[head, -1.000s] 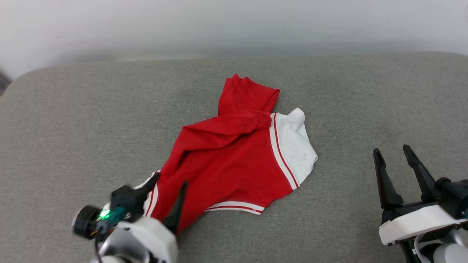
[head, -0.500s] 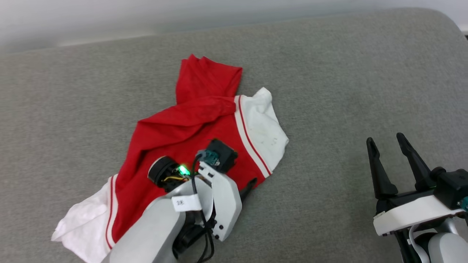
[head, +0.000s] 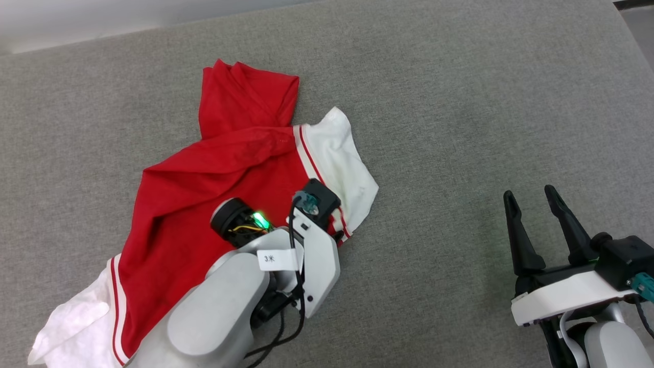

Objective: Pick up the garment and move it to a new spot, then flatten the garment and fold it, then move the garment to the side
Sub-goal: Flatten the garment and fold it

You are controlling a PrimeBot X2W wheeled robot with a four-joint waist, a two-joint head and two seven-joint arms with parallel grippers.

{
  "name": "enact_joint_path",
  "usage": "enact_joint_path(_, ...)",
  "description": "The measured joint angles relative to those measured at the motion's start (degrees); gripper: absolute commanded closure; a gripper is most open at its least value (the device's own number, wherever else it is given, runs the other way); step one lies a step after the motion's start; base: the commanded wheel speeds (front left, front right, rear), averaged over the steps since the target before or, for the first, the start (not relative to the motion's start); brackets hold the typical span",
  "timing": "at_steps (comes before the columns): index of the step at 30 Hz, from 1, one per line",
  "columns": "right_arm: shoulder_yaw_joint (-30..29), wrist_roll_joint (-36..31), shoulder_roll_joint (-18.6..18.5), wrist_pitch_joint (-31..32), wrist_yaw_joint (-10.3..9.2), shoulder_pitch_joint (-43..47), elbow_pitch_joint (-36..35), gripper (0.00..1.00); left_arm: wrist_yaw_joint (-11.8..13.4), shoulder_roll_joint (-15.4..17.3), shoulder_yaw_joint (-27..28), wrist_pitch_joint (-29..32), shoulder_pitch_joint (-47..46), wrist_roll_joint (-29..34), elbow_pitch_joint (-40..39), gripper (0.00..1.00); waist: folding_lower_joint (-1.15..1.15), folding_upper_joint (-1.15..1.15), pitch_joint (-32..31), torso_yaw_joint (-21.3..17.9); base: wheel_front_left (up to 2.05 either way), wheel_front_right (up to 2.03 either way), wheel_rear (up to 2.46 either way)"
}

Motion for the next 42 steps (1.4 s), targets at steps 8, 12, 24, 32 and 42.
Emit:
enact_joint_path(8, 0.14, -0.16, 0.07, -0.03, 0.00, -0.47, 0.73, 0.00, -0.11, -1.43, -0.88, -6.95, -0.22, -0.44, 2.46, 1.00, 0.00, 0.00, -1.26, -0.45, 0.00, 0.00, 0.00)
enact_joint_path(12, -0.03, -0.19, 0.01, 0.09, 0.00, -0.79, 0.74, 0.00, -0.11, -4.27, -2.70, -8.84, -2.25, -2.49, 2.16, 1.00, 0.00, 0.00, -1.95, -1.11, 0.00, 0.00, 0.00)
enact_joint_path(24, -4.79, -2.01, 1.42, 0.08, 0.00, -3.53, -0.69, 0.00, -0.12, -11.59, -14.06, -11.62, -8.07, -5.93, 3.57, 1.00, 0.00, 0.00, -0.55, -5.09, 0.00, 0.00, 0.00)
enact_joint_path(32, -3.88, -2.53, 2.58, -0.02, 0.01, -3.86, -0.26, 0.00, -0.13, -12.37, -20.28, -16.57, -9.34, -8.39, 7.98, 0.00, 0.00, 0.00, 0.87, -5.95, 0.00, 0.00, 0.00)
enact_joint_path(42, -5.31, -2.96, 1.02, 1.36, 0.00, -3.27, -0.12, 0.00, 1.52, -12.23, -15.15, -29.43, -12.74, -9.69, 11.12, 0.00, 0.00, 0.00, -2.66, -0.55, 0.00, 0.00, 0.00)
